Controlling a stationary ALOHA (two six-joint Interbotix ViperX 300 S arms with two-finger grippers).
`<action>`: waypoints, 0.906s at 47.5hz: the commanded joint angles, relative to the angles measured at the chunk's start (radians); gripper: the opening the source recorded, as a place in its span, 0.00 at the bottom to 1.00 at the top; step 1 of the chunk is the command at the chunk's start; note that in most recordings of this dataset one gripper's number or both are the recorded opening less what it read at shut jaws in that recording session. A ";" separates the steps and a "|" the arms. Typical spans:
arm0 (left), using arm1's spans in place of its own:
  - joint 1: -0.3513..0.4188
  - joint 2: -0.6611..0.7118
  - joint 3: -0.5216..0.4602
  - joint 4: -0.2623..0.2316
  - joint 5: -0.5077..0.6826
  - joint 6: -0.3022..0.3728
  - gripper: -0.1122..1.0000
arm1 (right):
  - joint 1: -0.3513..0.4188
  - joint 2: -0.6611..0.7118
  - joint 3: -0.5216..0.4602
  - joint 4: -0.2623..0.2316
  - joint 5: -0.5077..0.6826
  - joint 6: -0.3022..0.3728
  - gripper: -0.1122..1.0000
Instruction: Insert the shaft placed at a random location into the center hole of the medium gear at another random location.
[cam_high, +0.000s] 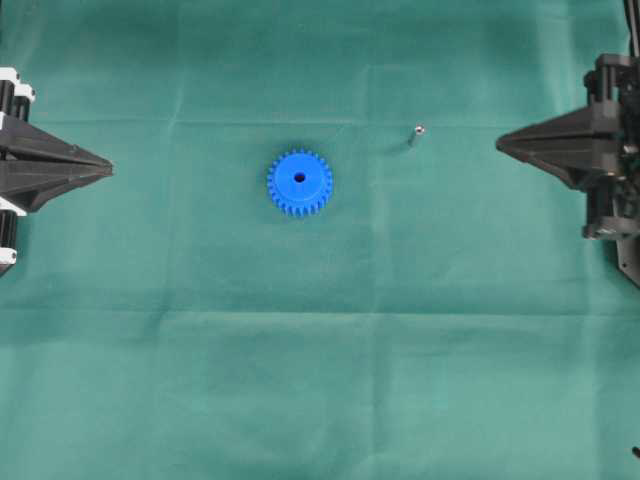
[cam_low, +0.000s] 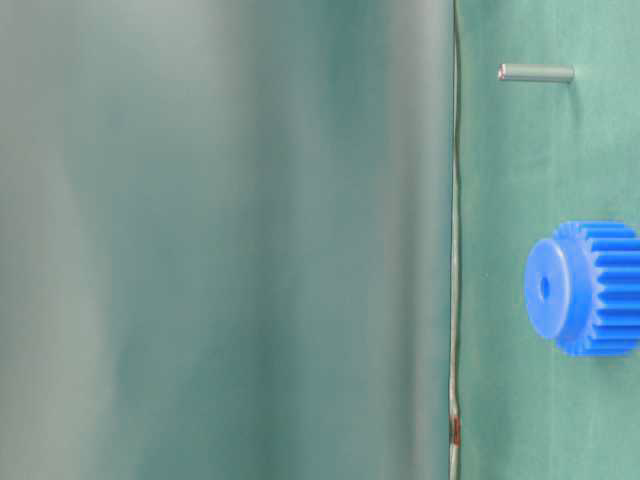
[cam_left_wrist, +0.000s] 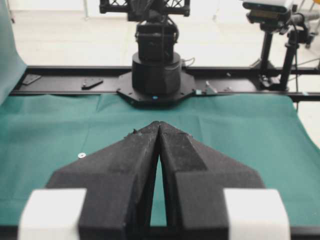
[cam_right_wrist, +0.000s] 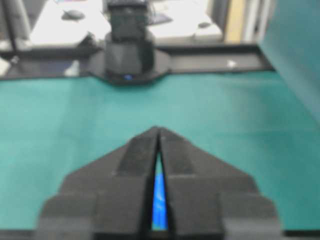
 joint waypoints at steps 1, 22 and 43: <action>-0.002 0.005 -0.025 0.003 -0.006 -0.002 0.10 | -0.034 0.048 -0.011 0.003 -0.032 0.014 0.31; 0.000 0.008 -0.021 0.003 0.000 -0.002 0.10 | -0.196 0.423 -0.017 0.006 -0.175 0.008 0.85; 0.012 0.008 -0.020 0.003 0.008 -0.002 0.10 | -0.219 0.692 -0.015 0.032 -0.342 0.008 0.85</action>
